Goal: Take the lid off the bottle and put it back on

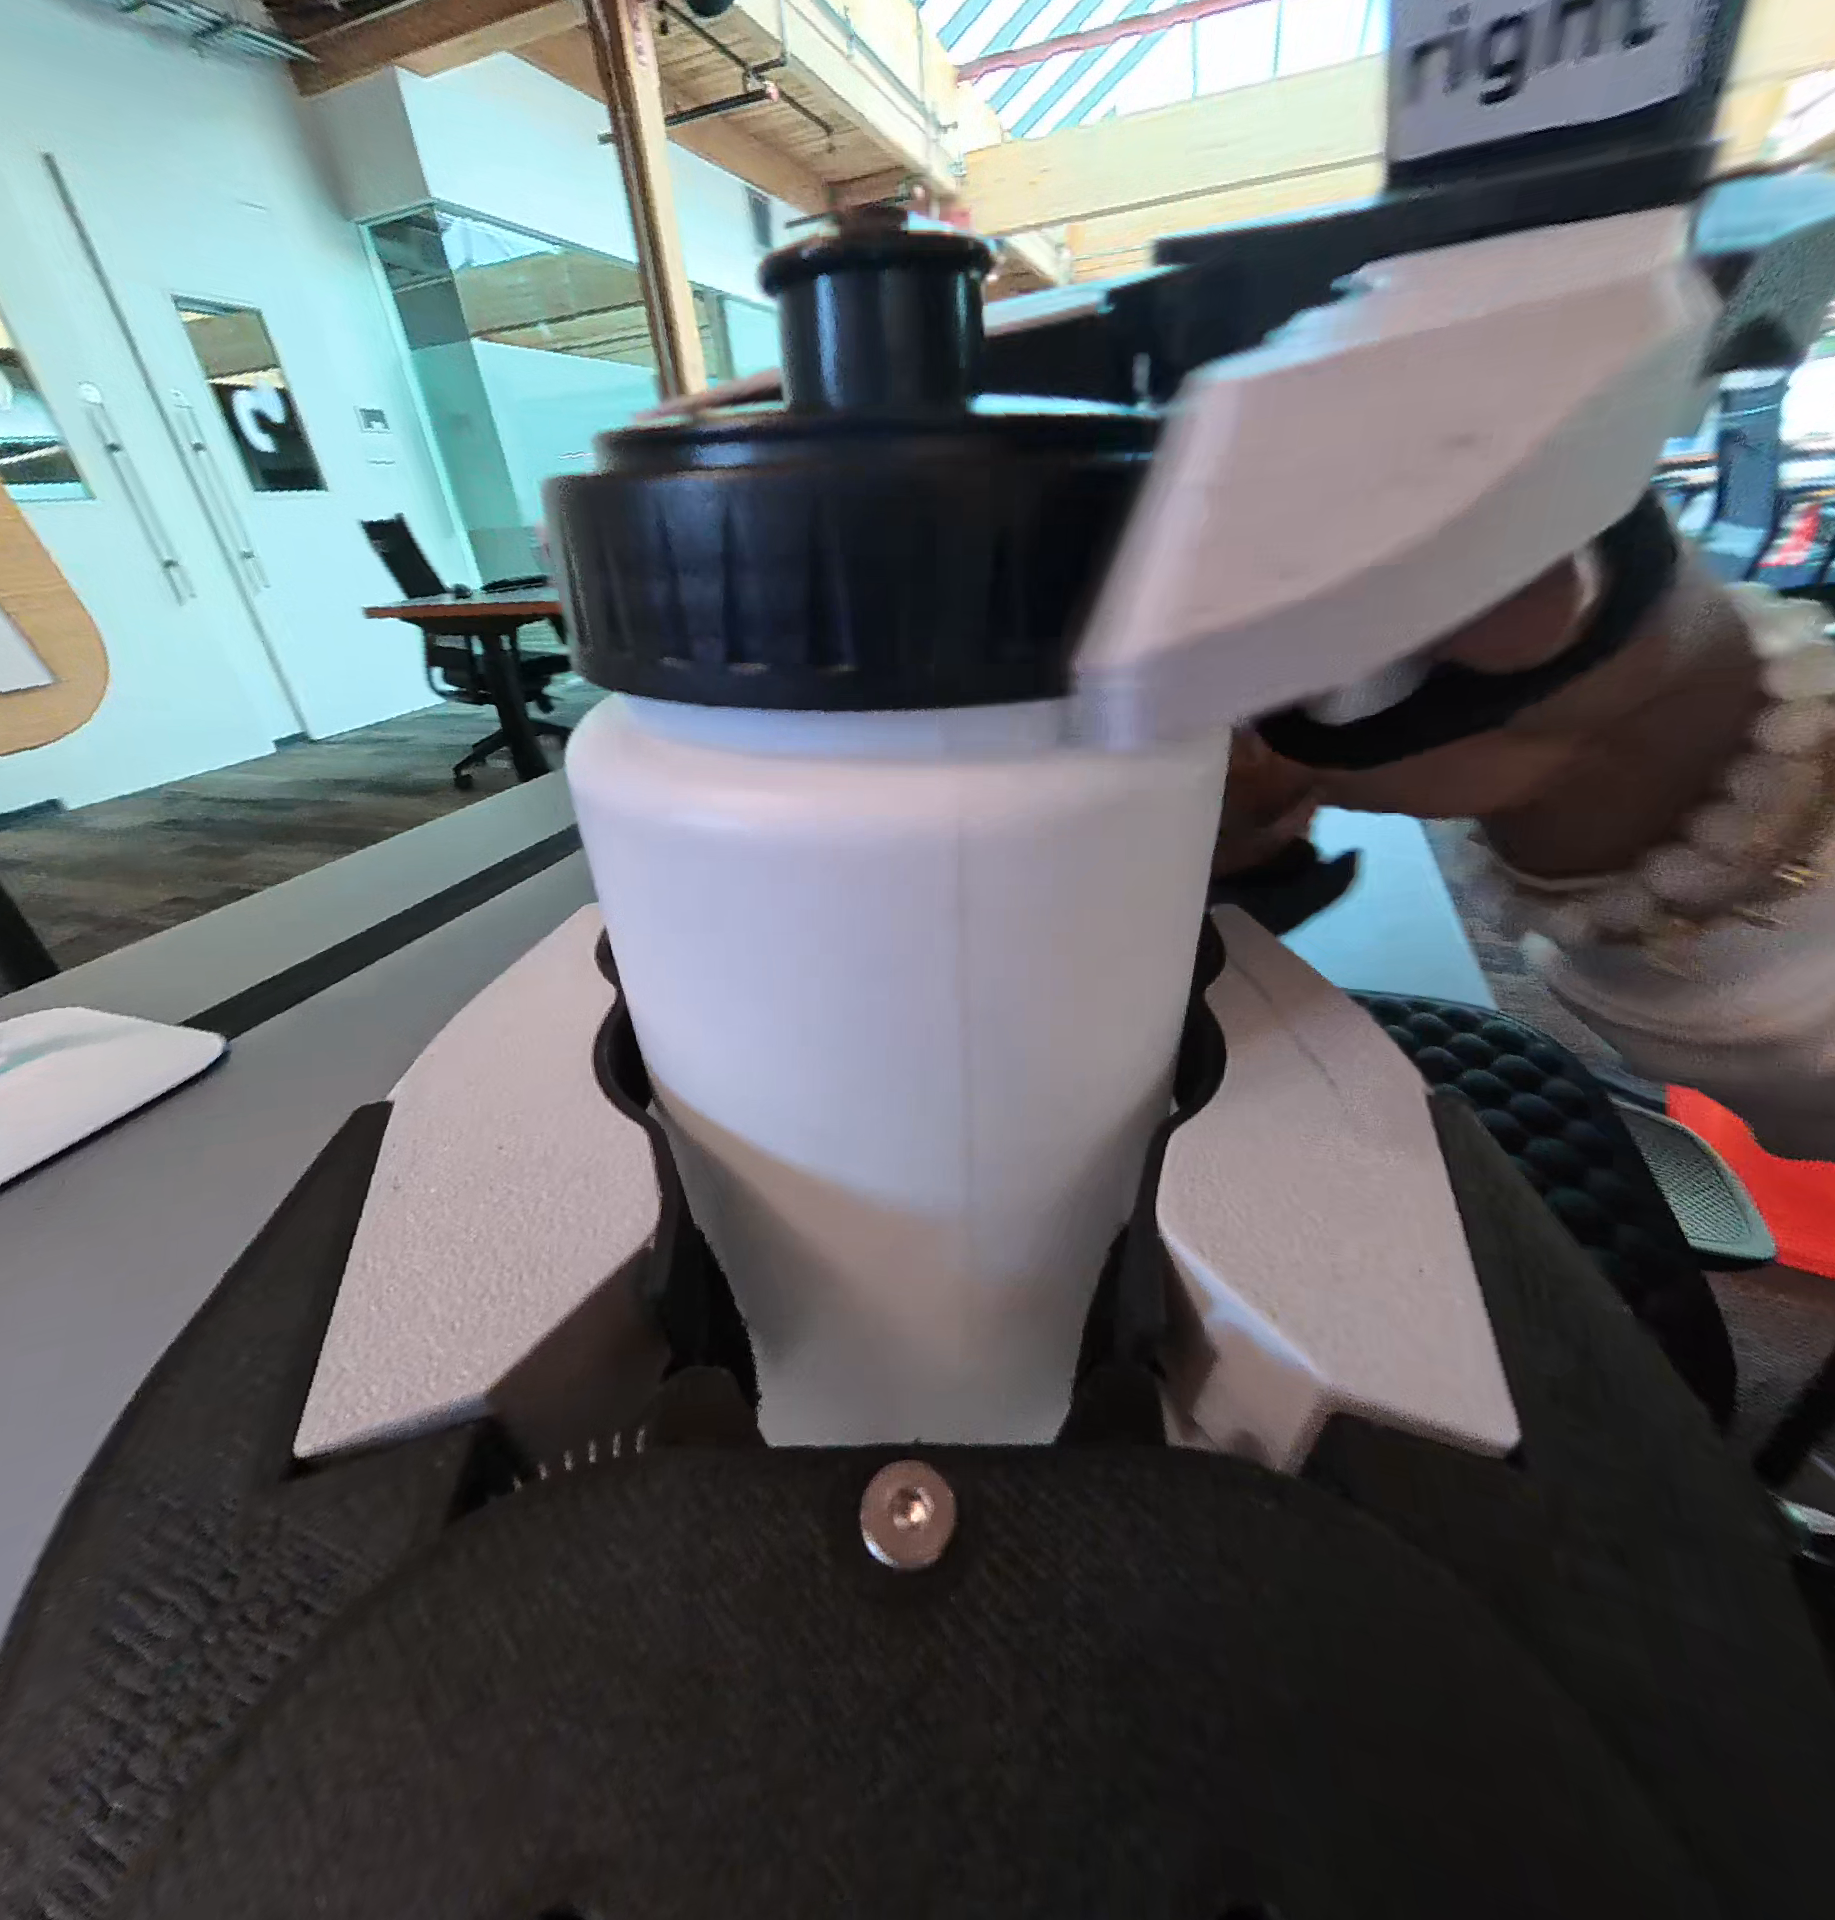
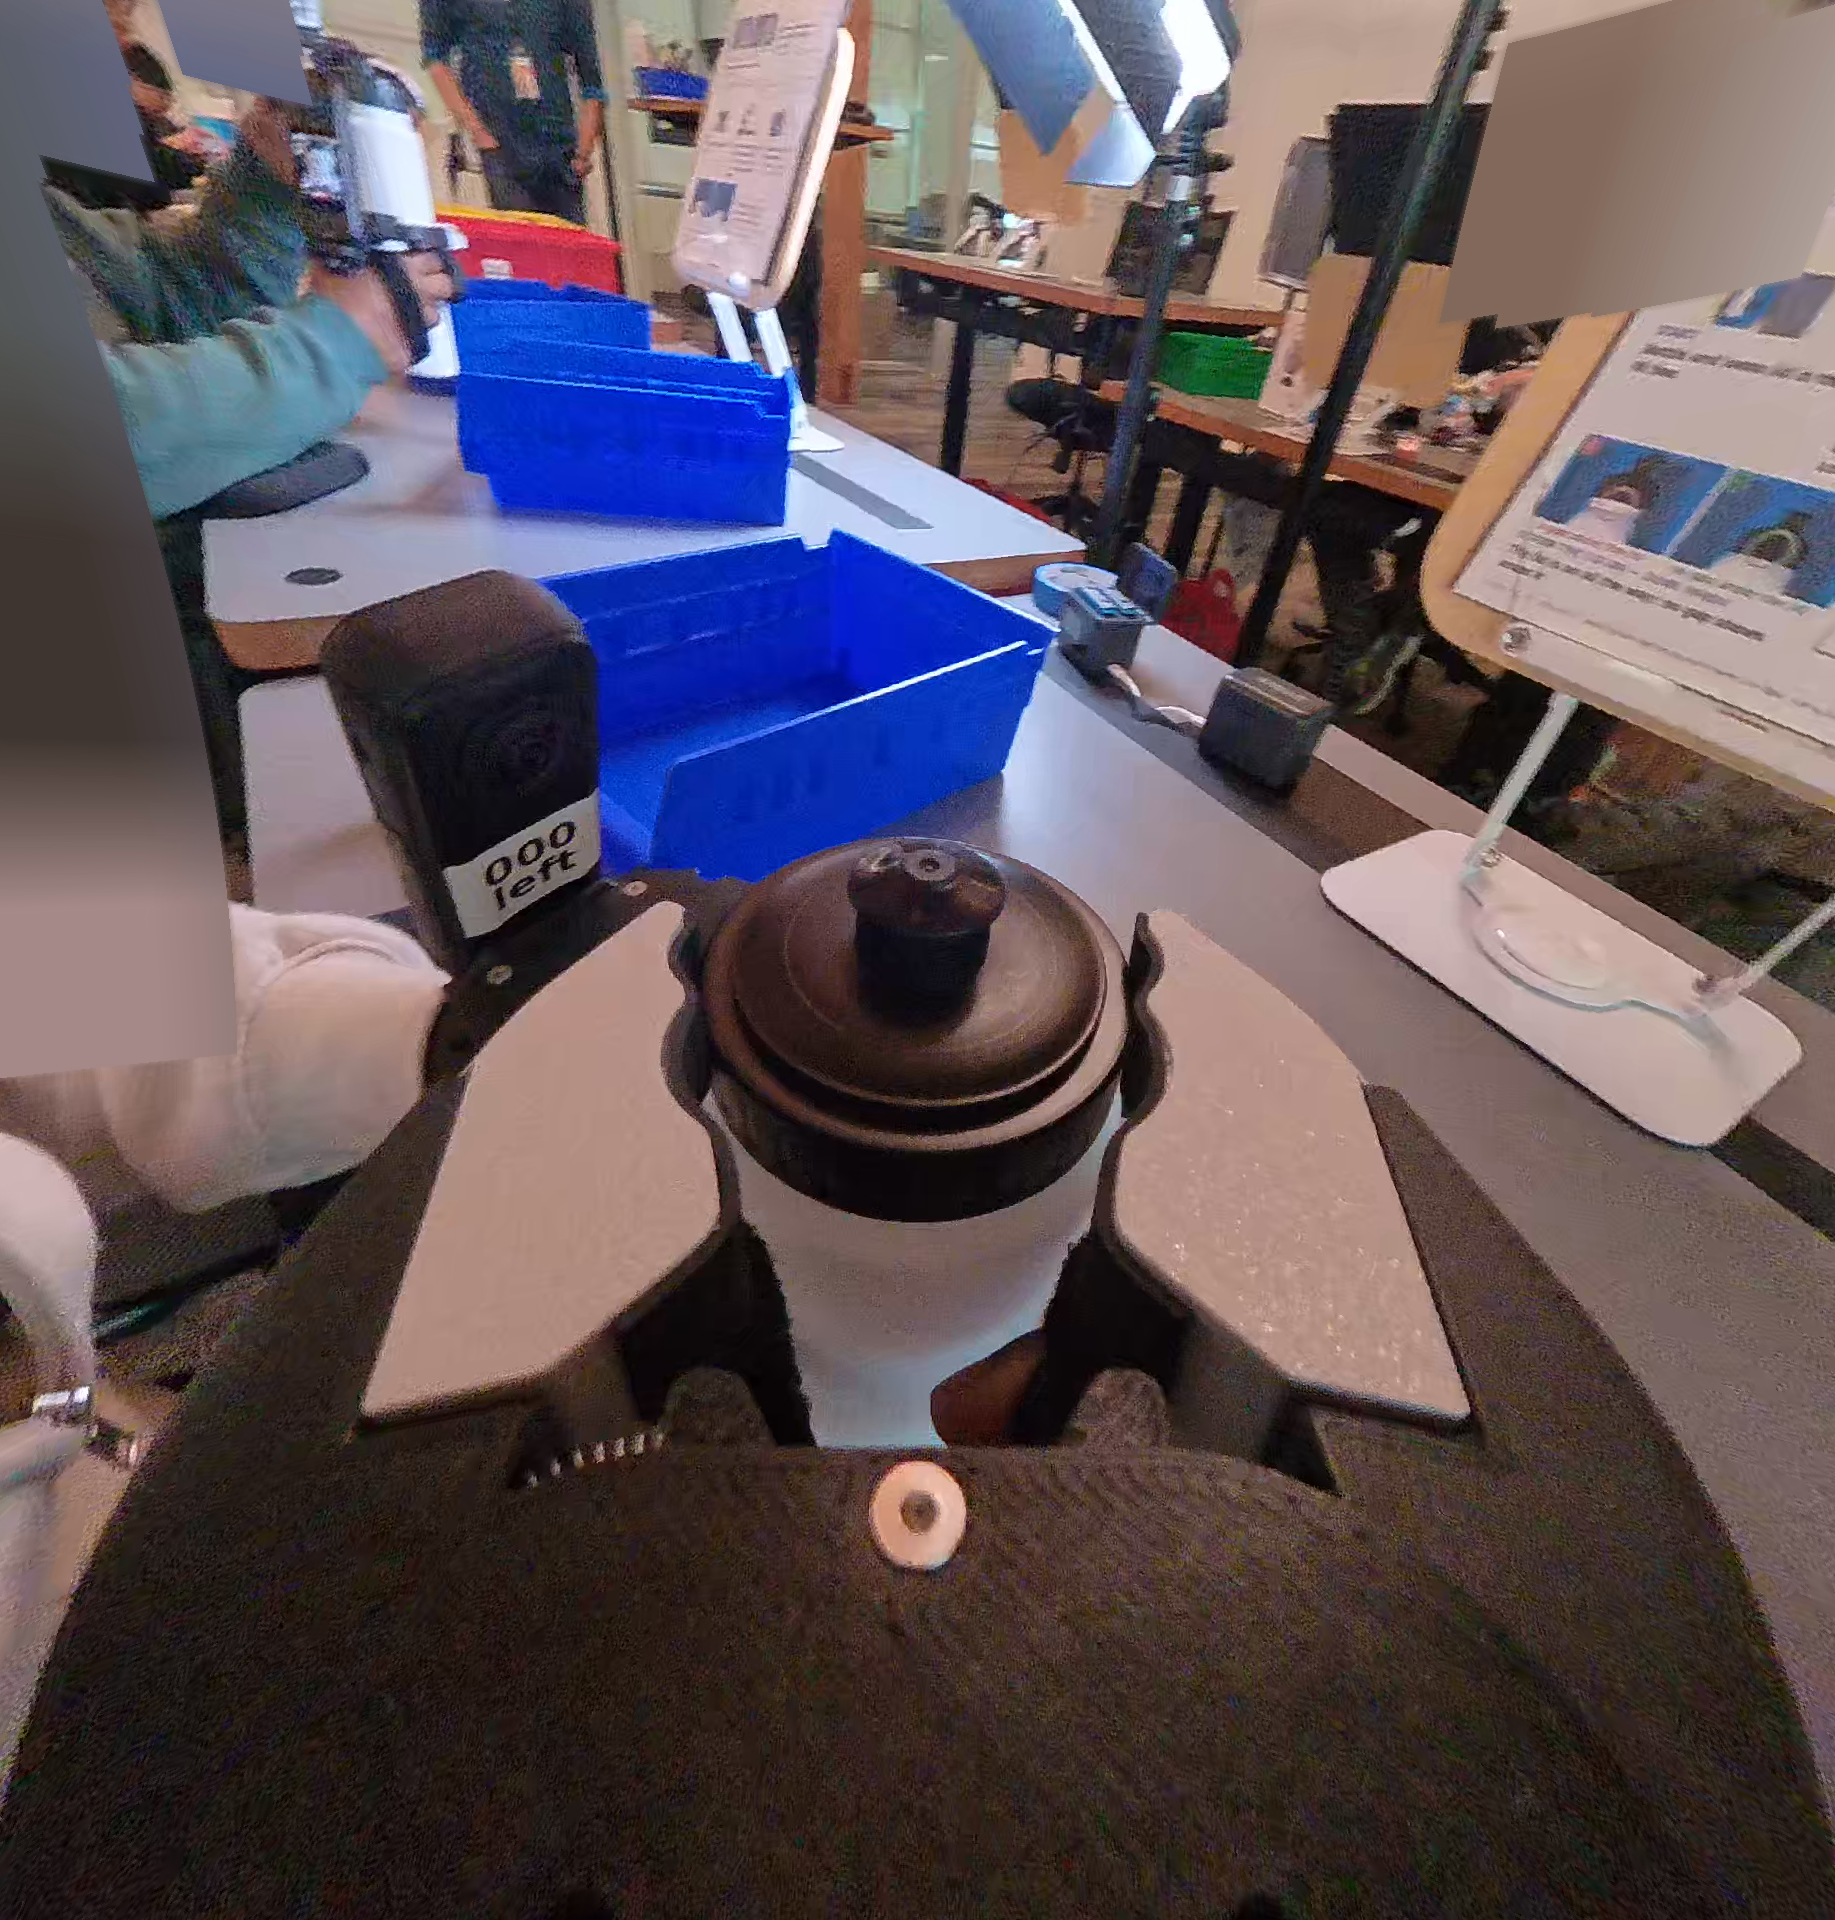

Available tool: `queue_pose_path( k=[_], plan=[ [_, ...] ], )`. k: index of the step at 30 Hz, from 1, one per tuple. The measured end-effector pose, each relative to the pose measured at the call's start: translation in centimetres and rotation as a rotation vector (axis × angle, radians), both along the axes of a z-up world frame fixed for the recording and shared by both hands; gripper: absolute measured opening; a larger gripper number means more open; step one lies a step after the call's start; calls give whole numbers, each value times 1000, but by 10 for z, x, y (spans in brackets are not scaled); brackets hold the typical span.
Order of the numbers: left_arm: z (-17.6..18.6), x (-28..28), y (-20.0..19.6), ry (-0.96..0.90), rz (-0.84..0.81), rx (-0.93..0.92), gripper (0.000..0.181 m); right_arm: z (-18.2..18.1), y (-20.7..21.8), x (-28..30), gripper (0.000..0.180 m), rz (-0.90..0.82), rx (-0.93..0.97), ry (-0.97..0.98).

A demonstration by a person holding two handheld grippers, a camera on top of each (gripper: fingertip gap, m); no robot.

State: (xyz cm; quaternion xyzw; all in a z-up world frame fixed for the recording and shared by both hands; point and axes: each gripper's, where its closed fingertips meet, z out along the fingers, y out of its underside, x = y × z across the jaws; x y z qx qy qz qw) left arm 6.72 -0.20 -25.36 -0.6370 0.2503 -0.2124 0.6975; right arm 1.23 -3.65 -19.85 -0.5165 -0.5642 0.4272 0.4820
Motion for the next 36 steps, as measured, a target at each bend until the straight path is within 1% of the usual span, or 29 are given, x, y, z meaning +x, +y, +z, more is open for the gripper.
queue_pose_path(
  k=[2, 4, 6, 8, 9, 10, 11, 13, 15, 16, 18, 19, 21, 23, 24, 26, 28, 29, 31, 33, 34, 36],
  plan=[
    [0, 3, -2, -16, -59, -12, 100, 1, -5, 0, 78, 166, -20, -12],
    [0, 8, -8, -29, -147, -17, 100, 0, -13, 5, 78, 372, -58, -23],
    [0, 12, -15, -51, -232, -27, 100, 1, -9, 7, 78, 439, -14, 1],
    [1, 14, -19, -58, -275, -23, 100, -1, -23, 11, 78, 548, 5, 17],
    [1, 15, -22, -51, -288, -16, 100, -2, -27, 11, 78, 559, 1, 14],
    [1, 15, -21, -45, -272, -11, 100, -2, -29, 11, 78, 555, -9, 18],
    [1, 13, -16, -51, -219, -19, 100, -2, -25, 10, 78, 496, -15, 23],
    [0, 4, -3, -47, -65, -25, 100, -2, -8, 1, 78, 249, -45, 32],
    [0, -2, 4, -3, 52, 4, 100, -3, 3, 0, 78, -8, 12, 23],
    [1, -2, 4, 14, 62, 24, 100, -2, 2, 1, 78, -64, 39, 20],
    [1, -2, 1, 19, 33, 26, 100, -2, -2, 2, 78, -57, 64, -15],
    [1, -1, 1, 13, 11, 19, 100, -3, -4, 2, 80, 3, 78, -42],
    [0, 2, -3, -23, -70, -16, 100, -1, -12, 2, 102, 196, 47, -52],
    [0, 7, -9, -54, -163, -33, 100, -1, -24, 9, 97, 435, -41, -57],
    [0, 9, -12, -54, -192, -32, 100, 2, -25, 11, 95, 513, -68, -42],
    [0, 12, -15, -43, -223, -29, 100, 3, -28, 14, 90, 615, -41, -4],
    [0, 15, -18, -42, -245, -25, 100, -4, -28, 13, 84, 632, 27, -19],
    [0, 15, -18, -40, -247, -20, 100, -6, -28, 11, 80, 623, 55, -21],
    [0, 12, -14, -42, -186, -19, 100, -6, -25, 9, 79, 566, 63, -1],
    [0, 5, -4, -44, -64, -25, 100, -4, -12, 1, 79, 389, 8, 9],
    [0, 2, 1, -38, -3, -24, 100, -4, -6, -1, 79, 272, 9, 13],
    [-1, 0, 4, -19, 51, -9, 100, -6, 4, -2, 79, 25, 41, -4]
  ],
)
